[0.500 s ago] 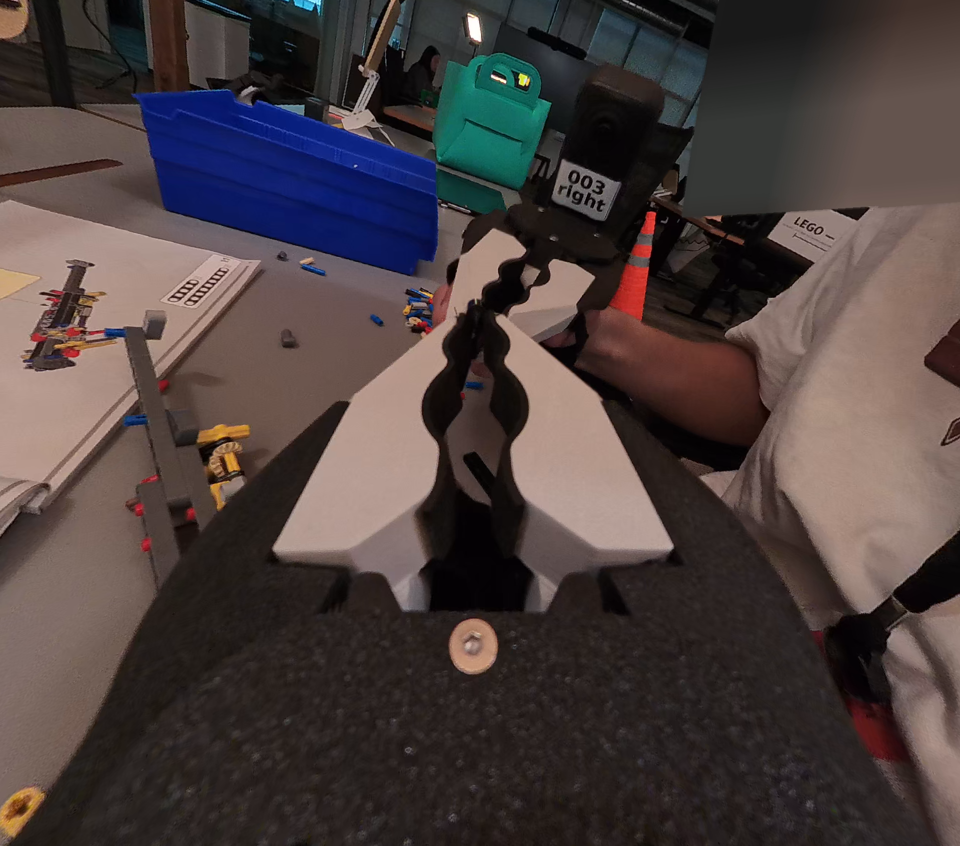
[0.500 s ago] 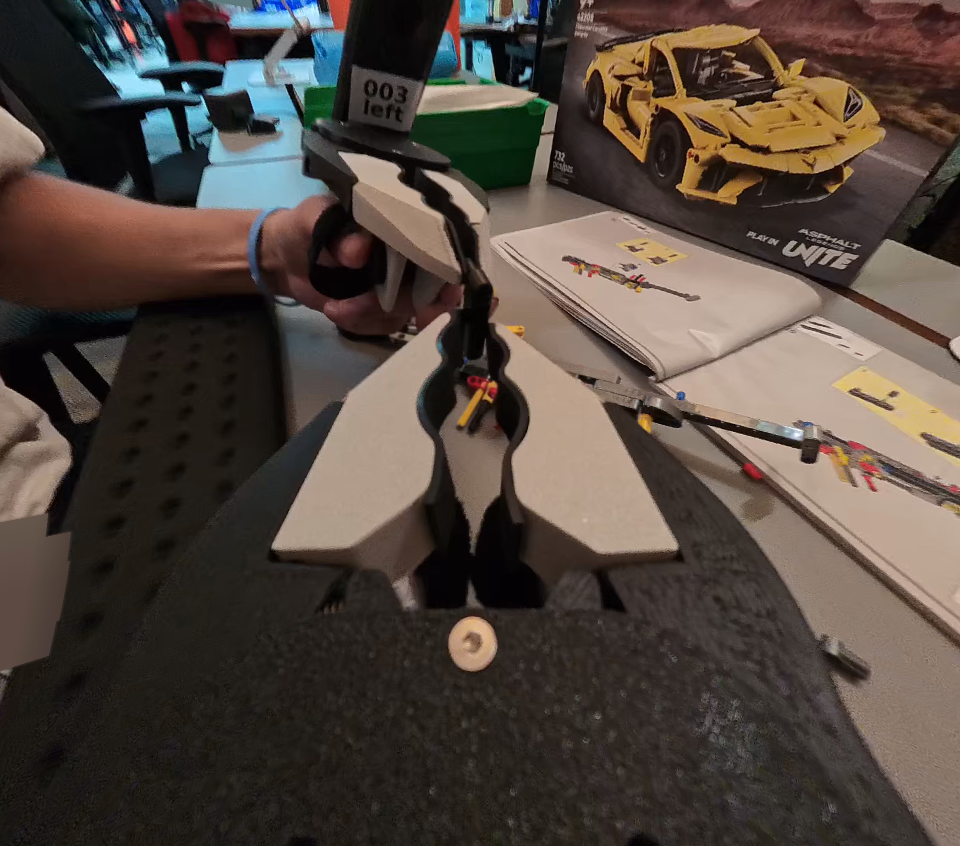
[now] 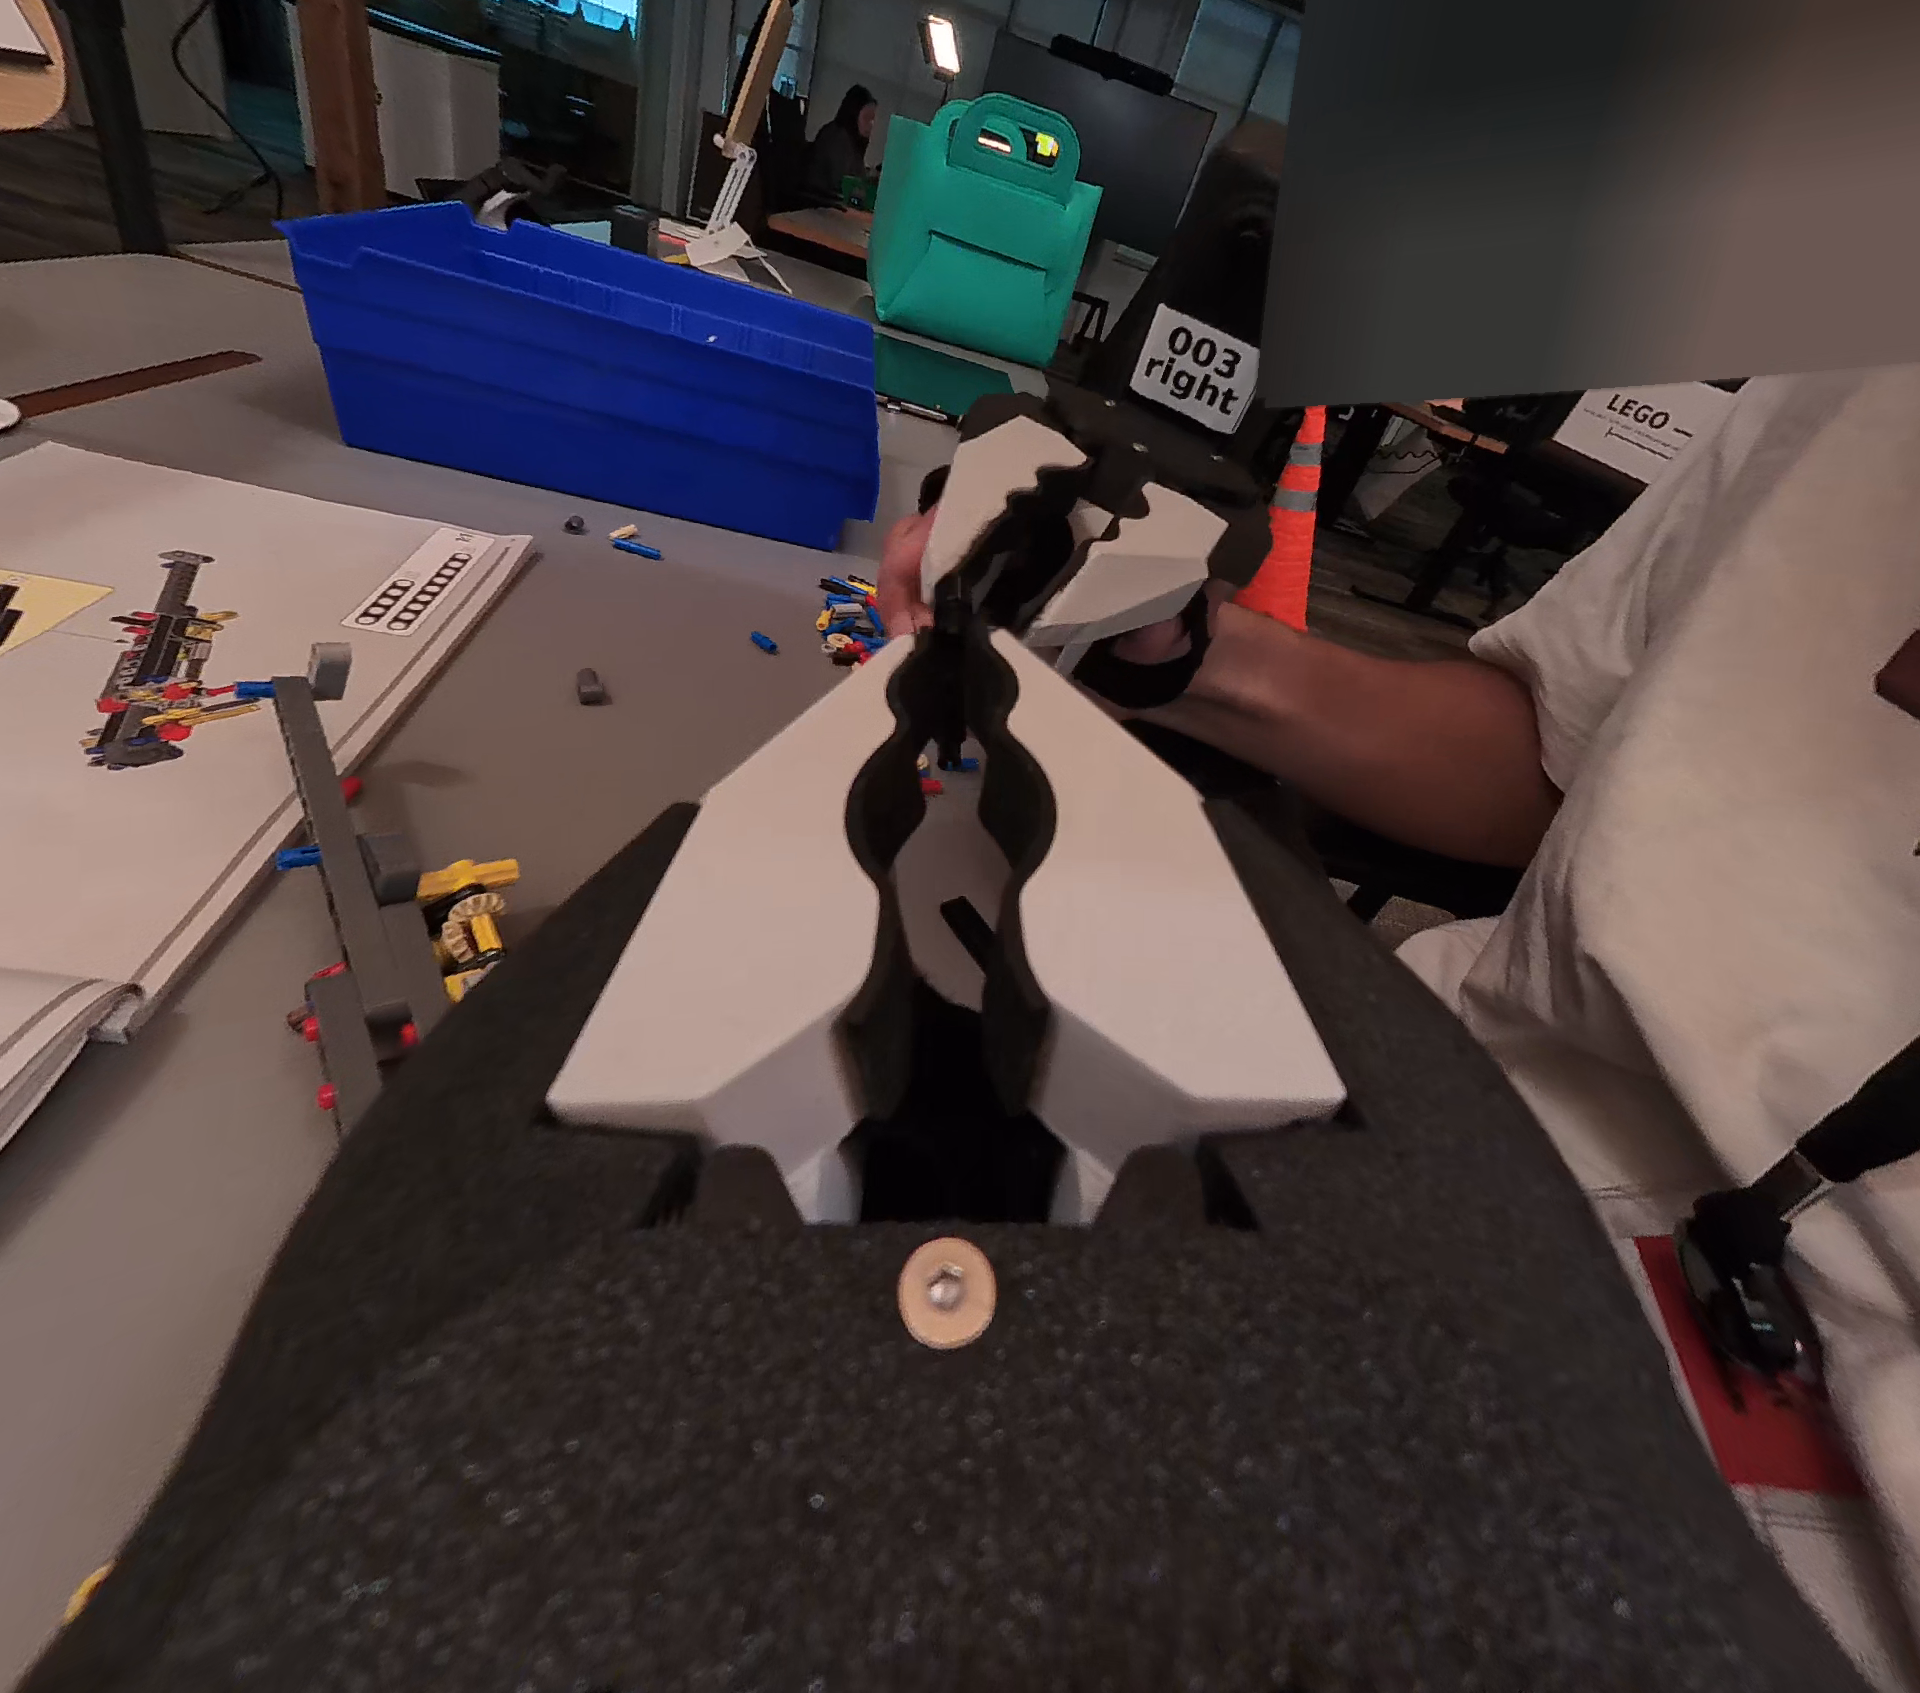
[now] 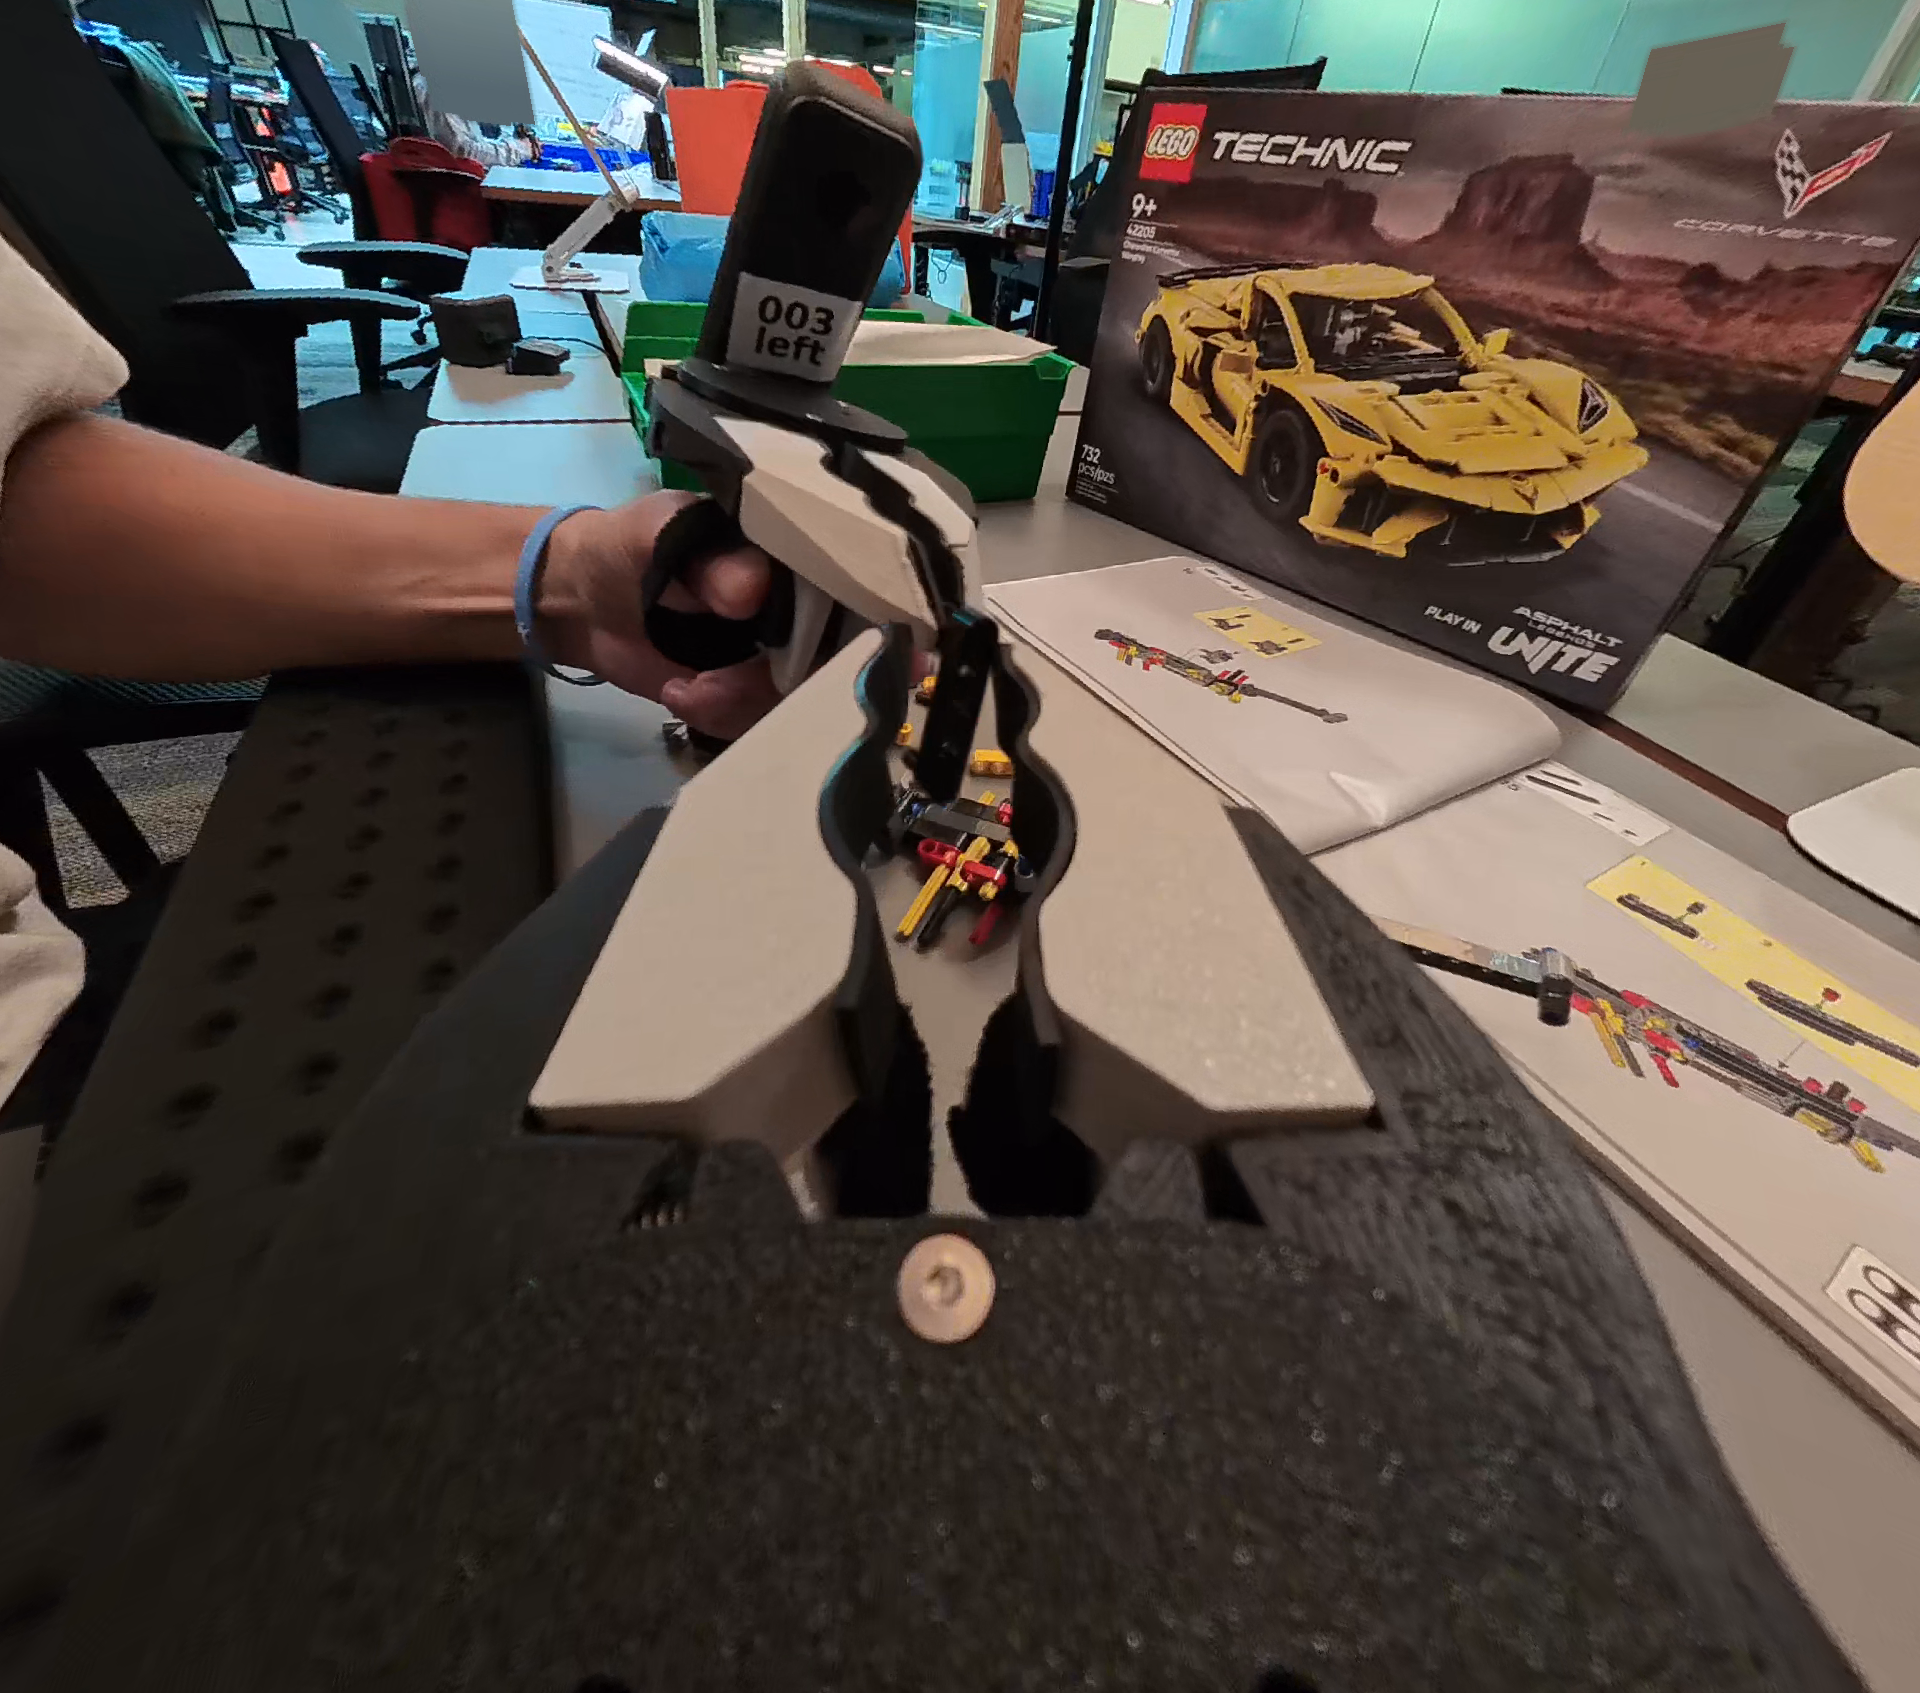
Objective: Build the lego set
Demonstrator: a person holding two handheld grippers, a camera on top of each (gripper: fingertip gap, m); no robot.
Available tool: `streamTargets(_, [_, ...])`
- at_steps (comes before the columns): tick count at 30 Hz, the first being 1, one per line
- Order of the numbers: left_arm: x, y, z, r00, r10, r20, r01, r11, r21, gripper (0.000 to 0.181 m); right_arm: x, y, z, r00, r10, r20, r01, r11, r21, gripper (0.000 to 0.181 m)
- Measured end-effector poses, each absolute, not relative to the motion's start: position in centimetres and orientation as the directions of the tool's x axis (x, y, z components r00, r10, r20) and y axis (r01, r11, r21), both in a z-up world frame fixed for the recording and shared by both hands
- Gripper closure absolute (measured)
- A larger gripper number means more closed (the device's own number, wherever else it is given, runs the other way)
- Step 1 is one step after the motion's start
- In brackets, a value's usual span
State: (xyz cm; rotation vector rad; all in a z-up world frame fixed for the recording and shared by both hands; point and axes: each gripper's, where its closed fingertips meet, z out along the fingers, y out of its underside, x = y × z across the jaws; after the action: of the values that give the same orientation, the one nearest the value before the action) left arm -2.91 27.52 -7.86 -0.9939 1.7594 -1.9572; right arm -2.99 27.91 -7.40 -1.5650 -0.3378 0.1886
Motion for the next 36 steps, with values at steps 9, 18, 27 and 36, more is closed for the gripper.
streamTargets(9, [-2.7, 27.5, -8.3, -0.698, -0.657, 0.285, -0.223, -0.179, -0.958, 0.179, -2.9, 27.9, -7.8, 0.942, 0.326, 0.087, 0.094, -0.008, -0.995, 0.171])
streamTargets(18, [-3.0, 27.3, -8.5, -0.708, -0.656, 0.263, -0.214, -0.156, -0.964, 0.179, -3.0, 27.8, -8.1, 0.935, 0.354, 0.012, 0.02, -0.02, -1.0, 0.178])
streamTargets(27, [-3.7, 26.5, -8.6, -0.749, -0.616, 0.245, -0.21, -0.13, -0.969, 0.179, -3.7, 26.9, -8.1, 0.884, 0.458, -0.097, -0.088, -0.042, -0.995, 0.181])
streamTargets(36, [-4.0, 26.1, -8.8, -0.76, -0.609, 0.227, -0.203, -0.11, -0.973, 0.179, -4.0, 26.5, -8.3, 0.857, 0.496, -0.141, -0.125, -0.065, -0.99, 0.181])
